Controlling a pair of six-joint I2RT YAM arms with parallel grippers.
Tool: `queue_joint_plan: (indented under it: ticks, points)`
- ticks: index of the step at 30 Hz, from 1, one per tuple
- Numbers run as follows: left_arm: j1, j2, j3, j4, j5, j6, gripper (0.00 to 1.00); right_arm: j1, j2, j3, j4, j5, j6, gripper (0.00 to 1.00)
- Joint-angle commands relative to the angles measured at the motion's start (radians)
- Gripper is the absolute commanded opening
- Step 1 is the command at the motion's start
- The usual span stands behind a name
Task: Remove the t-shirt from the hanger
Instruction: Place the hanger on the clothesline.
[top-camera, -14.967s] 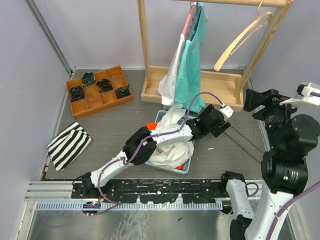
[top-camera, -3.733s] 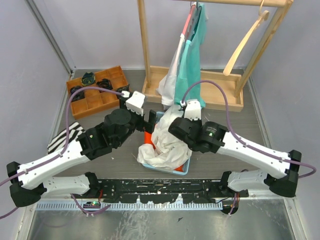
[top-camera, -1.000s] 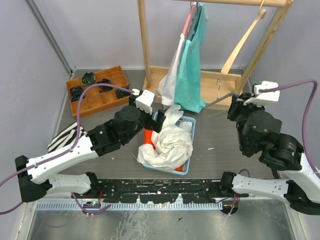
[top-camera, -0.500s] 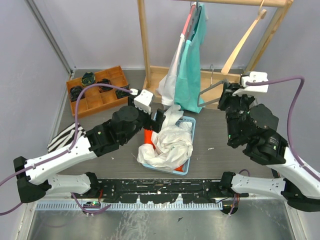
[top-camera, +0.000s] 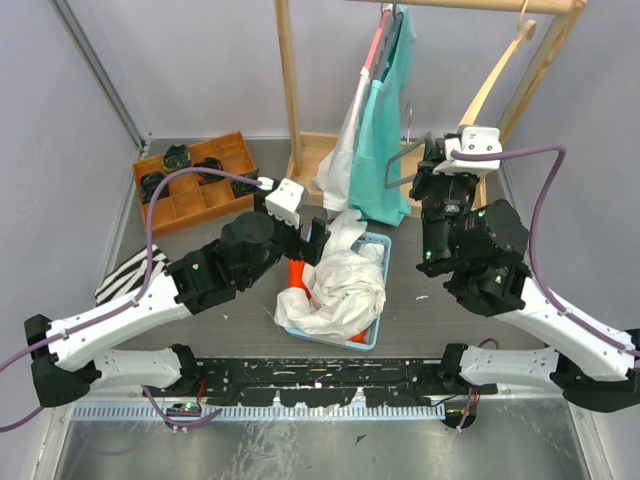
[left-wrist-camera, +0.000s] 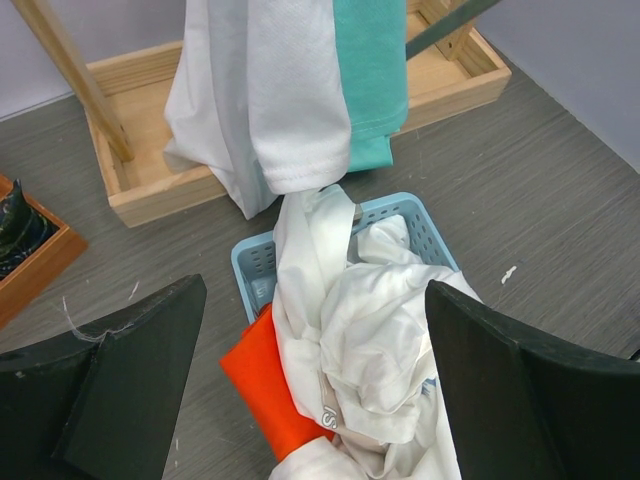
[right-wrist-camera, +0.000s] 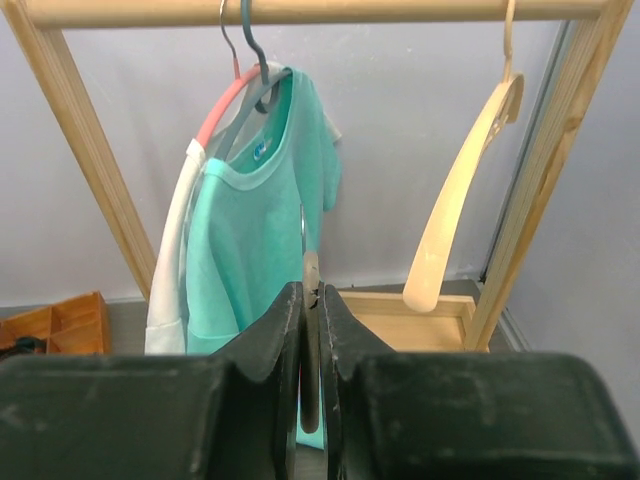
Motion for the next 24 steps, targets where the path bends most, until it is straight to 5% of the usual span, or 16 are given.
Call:
queue_joint_plan:
  ticks: [1, 9, 24]
  points:
    - [0.004, -0.026, 0.020, -0.005, 0.002, -0.006, 0.98, -0.004, -0.008, 0.017, 0.243, -0.032, -0.138, 0.01]
    - [0.003, -0.026, 0.018, -0.004, 0.004, -0.014, 0.98, -0.067, 0.042, 0.038, 0.307, -0.063, -0.182, 0.01]
    - [0.003, -0.035, 0.015, -0.012, -0.012, -0.012, 0.98, -0.313, 0.179, 0.169, 0.079, -0.205, 0.062, 0.01]
